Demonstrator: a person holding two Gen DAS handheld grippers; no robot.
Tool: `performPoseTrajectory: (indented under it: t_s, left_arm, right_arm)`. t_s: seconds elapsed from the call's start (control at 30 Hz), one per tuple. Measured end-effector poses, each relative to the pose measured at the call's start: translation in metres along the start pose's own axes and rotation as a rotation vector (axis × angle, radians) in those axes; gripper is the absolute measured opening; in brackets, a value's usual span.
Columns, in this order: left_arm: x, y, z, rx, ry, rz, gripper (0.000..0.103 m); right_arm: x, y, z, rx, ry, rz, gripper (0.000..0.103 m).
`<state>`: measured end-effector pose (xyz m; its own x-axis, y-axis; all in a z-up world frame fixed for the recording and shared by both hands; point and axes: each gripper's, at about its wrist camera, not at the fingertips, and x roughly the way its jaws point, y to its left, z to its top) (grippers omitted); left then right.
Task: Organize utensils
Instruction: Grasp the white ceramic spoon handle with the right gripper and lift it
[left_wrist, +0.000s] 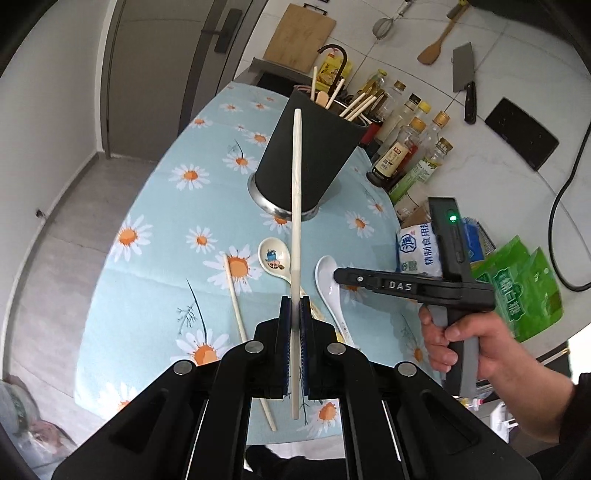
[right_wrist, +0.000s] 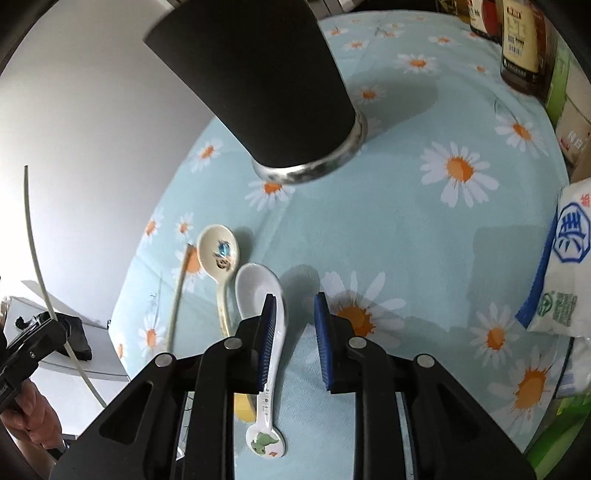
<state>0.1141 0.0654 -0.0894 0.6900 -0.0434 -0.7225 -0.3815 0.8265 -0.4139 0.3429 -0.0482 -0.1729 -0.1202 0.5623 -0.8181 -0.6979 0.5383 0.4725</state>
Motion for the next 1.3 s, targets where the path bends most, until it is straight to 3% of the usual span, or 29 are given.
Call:
performPoseTrajectory:
  t_s: [0.3, 0.4, 0.63, 0.93, 1.3]
  left_arm:
    - [0.010, 0.017, 0.002, -0.011, 0.038, -0.087, 0.003]
    - [0.014, 0.022, 0.004, -0.012, 0.050, -0.105, 0.003]
    - [0.026, 0.032, 0.006, -0.004, 0.092, -0.153, 0.003]
    - [0.046, 0.042, 0.009, -0.002, 0.138, -0.204, 0.003]
    - [0.067, 0.050, 0.026, 0.035, 0.156, -0.256, 0.003]
  right_arm:
    - [0.006, -0.003, 0.004, 0.025, 0.054, 0.054, 0.023]
    - [0.008, -0.002, 0.005, 0.020, 0.063, 0.035, 0.023]
    - [0.013, 0.000, 0.009, 0.029, 0.078, 0.035, 0.008]
    - [0.012, 0.006, 0.008, -0.005, 0.082, 0.020, 0.005]
    - [-0.031, 0.009, 0.004, 0.019, -0.079, 0.026, 0.005]
